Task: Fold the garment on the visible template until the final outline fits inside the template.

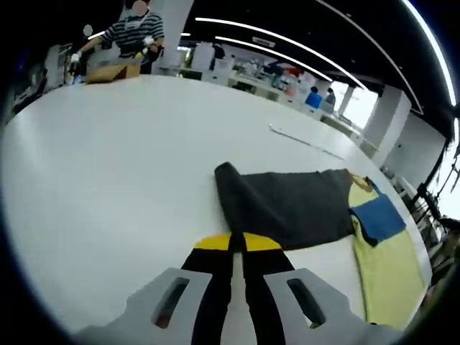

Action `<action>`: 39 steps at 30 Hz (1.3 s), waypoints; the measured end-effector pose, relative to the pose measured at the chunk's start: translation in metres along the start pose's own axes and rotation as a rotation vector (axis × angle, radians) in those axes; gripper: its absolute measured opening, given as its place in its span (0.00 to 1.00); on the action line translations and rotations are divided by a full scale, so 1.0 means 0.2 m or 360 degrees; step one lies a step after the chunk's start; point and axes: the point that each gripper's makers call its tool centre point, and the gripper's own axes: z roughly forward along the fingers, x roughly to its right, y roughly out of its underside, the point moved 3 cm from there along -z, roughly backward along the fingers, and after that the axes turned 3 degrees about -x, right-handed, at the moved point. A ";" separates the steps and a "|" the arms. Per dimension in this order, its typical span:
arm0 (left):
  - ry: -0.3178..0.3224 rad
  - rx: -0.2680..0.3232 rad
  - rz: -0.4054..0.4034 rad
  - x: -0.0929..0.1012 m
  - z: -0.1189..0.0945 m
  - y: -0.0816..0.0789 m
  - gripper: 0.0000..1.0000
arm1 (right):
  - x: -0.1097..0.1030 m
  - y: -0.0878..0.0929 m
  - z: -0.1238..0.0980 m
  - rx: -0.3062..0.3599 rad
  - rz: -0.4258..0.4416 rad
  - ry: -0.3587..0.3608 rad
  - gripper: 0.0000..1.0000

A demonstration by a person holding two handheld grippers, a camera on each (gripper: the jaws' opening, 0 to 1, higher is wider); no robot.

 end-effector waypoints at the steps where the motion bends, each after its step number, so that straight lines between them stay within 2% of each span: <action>1: 0.0004 0.0008 -0.0013 0.01 -0.01 0.00 0.01 | 0.00 0.01 0.00 -0.0002 -0.0005 0.0000 0.99; 8: 0.0018 0.0088 -0.0049 0.09 -0.07 -0.06 0.01 | 0.01 0.01 -0.02 0.0013 -0.0006 0.0003 0.99; 12: 0.0067 0.0143 -0.0101 0.16 -0.09 -0.10 0.01 | 0.00 0.01 -0.03 0.0018 0.0011 0.0001 0.99; 21: 0.0141 0.0198 -0.0059 0.30 -0.10 -0.17 0.01 | -0.01 0.00 -0.03 0.0028 -0.0002 0.0006 0.99; 28: 0.0244 0.0203 -0.0032 0.42 -0.06 -0.21 0.01 | -0.02 0.01 -0.04 0.0028 -0.0012 0.0006 0.99; 33: 0.0343 0.0235 -0.0003 0.53 -0.04 -0.26 0.01 | -0.03 0.01 -0.04 0.0028 -0.0015 0.0008 0.99; 39: 0.0433 0.0239 0.0027 0.66 -0.01 -0.28 0.01 | -0.04 0.03 -0.04 0.0015 -0.0024 0.0009 0.99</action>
